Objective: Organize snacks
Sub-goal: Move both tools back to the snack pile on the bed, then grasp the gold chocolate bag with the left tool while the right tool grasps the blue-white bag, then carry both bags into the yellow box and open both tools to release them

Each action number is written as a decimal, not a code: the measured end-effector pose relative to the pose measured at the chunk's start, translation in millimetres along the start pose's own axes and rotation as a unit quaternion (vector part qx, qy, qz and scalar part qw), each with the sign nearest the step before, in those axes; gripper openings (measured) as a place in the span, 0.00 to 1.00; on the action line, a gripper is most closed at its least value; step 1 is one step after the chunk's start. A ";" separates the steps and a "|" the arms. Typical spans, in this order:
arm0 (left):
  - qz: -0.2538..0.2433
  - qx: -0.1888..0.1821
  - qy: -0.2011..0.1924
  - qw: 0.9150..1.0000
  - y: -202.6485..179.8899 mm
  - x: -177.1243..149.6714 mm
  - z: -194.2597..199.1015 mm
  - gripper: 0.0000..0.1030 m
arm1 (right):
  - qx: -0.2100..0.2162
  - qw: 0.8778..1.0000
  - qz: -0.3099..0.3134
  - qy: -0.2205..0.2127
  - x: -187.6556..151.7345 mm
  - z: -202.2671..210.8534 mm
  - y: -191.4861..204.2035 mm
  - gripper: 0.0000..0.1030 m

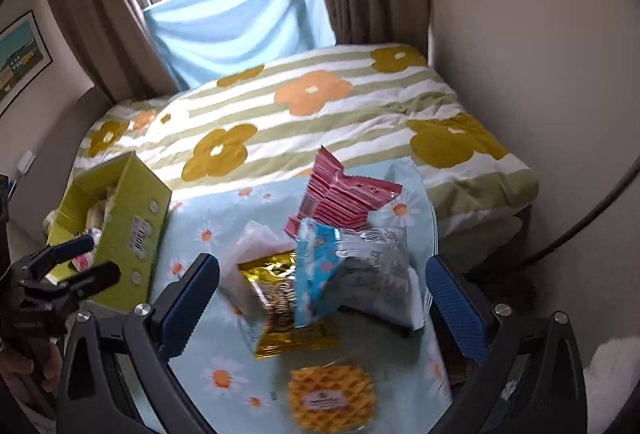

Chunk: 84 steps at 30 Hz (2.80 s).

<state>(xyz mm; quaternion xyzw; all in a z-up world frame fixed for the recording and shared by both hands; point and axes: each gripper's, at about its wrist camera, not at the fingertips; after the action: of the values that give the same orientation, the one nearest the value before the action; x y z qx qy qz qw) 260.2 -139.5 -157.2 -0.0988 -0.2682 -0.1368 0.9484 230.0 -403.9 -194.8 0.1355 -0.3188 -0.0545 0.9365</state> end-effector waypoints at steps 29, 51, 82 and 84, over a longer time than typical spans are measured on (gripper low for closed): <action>-0.028 0.003 0.105 0.994 -77.0 -30.6 -102.8 1.00 | 0.074 0.989 -0.006 0.128 -12.4 -128.4 -55.8 0.95; -0.038 -0.051 0.130 0.989 -100.4 -34.9 -144.4 0.77 | 0.092 0.992 -0.031 0.079 -12.7 -96.6 -68.2 0.73; -0.016 -0.022 0.048 0.998 -70.4 12.3 -80.0 0.52 | 0.098 0.995 -0.020 0.019 28.7 -24.1 -47.2 0.73; 0.001 -0.012 0.032 0.999 -57.4 17.6 -64.4 0.52 | 0.103 0.995 -0.013 0.014 35.9 -17.2 -39.7 0.73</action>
<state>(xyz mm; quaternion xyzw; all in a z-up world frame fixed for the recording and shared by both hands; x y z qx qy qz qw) 287.7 -214.0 -195.1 -0.1059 -0.2361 -0.1427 0.9553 268.3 -444.9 -198.4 0.2360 -0.3081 -0.0317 0.9211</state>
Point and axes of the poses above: each gripper's, at about its wrist camera, not at the fingertips, and z roughly against the way its jaws point, y to its left, x to its top, and after that the axes turned 5 degrees about x, right-handed
